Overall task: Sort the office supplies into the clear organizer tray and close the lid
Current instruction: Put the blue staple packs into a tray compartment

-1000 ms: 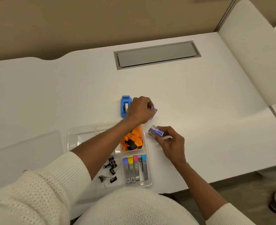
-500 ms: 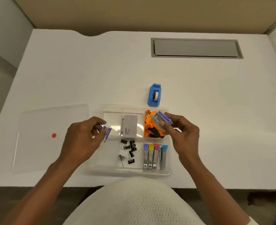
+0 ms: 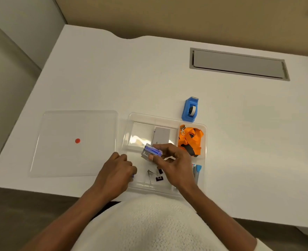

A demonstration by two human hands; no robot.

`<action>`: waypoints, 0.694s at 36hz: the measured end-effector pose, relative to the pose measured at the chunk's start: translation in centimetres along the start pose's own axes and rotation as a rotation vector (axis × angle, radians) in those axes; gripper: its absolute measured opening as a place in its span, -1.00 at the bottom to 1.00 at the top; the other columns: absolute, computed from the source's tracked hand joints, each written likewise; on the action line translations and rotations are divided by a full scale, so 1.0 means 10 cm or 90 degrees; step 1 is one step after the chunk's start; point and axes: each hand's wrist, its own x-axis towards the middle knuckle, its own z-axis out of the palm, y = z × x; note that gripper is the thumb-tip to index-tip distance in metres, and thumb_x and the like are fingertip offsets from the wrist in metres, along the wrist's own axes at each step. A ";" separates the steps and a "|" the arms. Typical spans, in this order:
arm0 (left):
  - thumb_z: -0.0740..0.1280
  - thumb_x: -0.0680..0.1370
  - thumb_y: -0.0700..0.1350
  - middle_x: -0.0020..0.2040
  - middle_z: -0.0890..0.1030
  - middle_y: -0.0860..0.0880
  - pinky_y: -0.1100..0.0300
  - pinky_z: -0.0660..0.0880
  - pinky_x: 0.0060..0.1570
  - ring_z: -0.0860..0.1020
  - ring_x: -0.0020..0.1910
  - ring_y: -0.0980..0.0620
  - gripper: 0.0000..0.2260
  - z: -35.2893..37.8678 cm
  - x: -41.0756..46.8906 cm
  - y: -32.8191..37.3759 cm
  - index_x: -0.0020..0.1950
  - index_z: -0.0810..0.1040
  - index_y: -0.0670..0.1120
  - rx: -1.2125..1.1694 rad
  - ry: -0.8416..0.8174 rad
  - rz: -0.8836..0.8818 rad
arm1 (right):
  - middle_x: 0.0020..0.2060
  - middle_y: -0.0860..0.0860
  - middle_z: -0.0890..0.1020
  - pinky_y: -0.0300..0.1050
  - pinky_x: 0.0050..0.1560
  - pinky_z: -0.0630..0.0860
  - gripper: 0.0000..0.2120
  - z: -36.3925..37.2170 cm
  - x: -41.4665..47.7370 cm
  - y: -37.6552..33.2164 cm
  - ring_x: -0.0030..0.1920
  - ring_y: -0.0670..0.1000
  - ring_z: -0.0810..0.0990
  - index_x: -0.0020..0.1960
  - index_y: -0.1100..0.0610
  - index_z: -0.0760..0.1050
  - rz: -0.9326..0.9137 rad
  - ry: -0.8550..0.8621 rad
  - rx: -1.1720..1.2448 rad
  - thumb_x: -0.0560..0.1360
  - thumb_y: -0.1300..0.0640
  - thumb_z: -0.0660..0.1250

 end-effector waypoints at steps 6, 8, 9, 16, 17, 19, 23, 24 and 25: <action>0.61 0.36 0.10 -0.38 0.66 0.14 0.24 0.37 -0.29 0.51 -0.35 0.12 -0.88 0.07 -0.05 -0.04 -0.25 0.73 0.12 0.028 -0.016 0.036 | -0.12 -0.24 0.68 -0.04 -0.19 0.69 -0.58 0.08 -0.01 0.04 -0.11 -0.03 0.65 0.19 -0.01 0.69 -0.014 -0.011 -0.092 0.41 -0.20 0.50; 0.63 0.32 0.14 -0.36 0.65 0.14 0.26 0.44 -0.36 0.52 -0.34 0.11 -0.84 0.06 -0.09 -0.07 -0.24 0.73 0.12 0.018 -0.007 0.029 | -0.15 -0.27 0.66 -0.09 -0.18 0.68 -0.55 0.11 0.00 0.03 -0.11 -0.08 0.65 0.19 -0.01 0.68 -0.021 -0.009 -0.115 0.41 -0.23 0.48; 0.62 0.32 0.15 -0.34 0.65 0.13 0.26 0.46 -0.39 0.54 -0.32 0.09 -0.84 0.06 -0.10 -0.09 -0.22 0.74 0.13 0.015 -0.006 0.028 | -0.16 -0.27 0.65 -0.12 -0.18 0.68 -0.58 0.12 0.00 0.02 -0.11 -0.11 0.64 0.19 0.00 0.68 -0.024 -0.009 -0.122 0.42 -0.18 0.50; 0.73 0.15 0.04 -0.29 0.72 0.09 0.24 0.57 -0.36 0.64 -0.30 0.06 -0.70 0.05 -0.18 -0.15 -0.19 0.76 0.09 0.013 -0.013 0.100 | -0.08 -0.11 0.72 -0.20 -0.16 0.64 -0.66 0.29 0.07 0.00 -0.19 -0.11 0.64 0.19 -0.03 0.67 -0.085 -0.041 -0.231 0.45 -0.09 0.55; 0.74 0.11 0.05 -0.31 0.71 0.09 0.26 0.56 -0.36 0.65 -0.33 0.08 -0.68 0.02 -0.18 -0.14 -0.22 0.76 0.08 0.010 0.009 0.118 | -0.08 -0.10 0.73 -0.18 -0.14 0.65 -0.67 0.32 0.08 -0.02 -0.20 -0.11 0.64 0.18 -0.02 0.67 -0.103 -0.057 -0.249 0.45 -0.08 0.55; 0.74 0.12 0.09 -0.33 0.71 0.11 0.30 0.56 -0.33 0.65 -0.36 0.11 -0.70 -0.03 -0.19 -0.13 -0.27 0.75 0.08 0.000 0.045 0.146 | -0.05 -0.07 0.73 -0.11 -0.10 0.65 -0.67 0.39 0.09 -0.04 -0.18 -0.13 0.62 0.19 -0.01 0.67 -0.135 -0.101 -0.297 0.46 -0.07 0.54; 0.71 0.10 0.20 -0.31 0.72 0.13 0.33 0.56 -0.33 0.67 -0.33 0.13 -0.68 -0.01 -0.27 -0.17 -0.29 0.75 0.09 -0.006 0.068 0.157 | 0.02 -0.04 0.73 -0.01 -0.04 0.61 -0.68 0.54 0.11 0.00 -0.04 -0.05 0.59 0.23 -0.01 0.63 -0.214 -0.184 -0.405 0.51 -0.08 0.48; 0.71 0.11 0.19 -0.29 0.73 0.12 0.32 0.57 -0.32 0.68 -0.32 0.12 -0.67 -0.01 -0.29 -0.18 -0.27 0.75 0.09 -0.015 0.077 0.160 | 0.02 -0.02 0.73 -0.01 -0.05 0.60 -0.68 0.57 0.11 0.01 -0.02 -0.02 0.59 0.23 0.01 0.62 -0.236 -0.203 -0.434 0.52 -0.06 0.46; 0.71 0.12 0.18 -0.28 0.73 0.12 0.31 0.58 -0.33 0.67 -0.32 0.12 -0.67 -0.02 -0.31 -0.18 -0.24 0.75 0.09 -0.027 0.089 0.155 | 0.01 0.00 0.72 -0.01 -0.07 0.60 -0.69 0.60 0.12 0.02 -0.01 0.01 0.60 0.23 0.03 0.61 -0.262 -0.221 -0.467 0.52 -0.03 0.45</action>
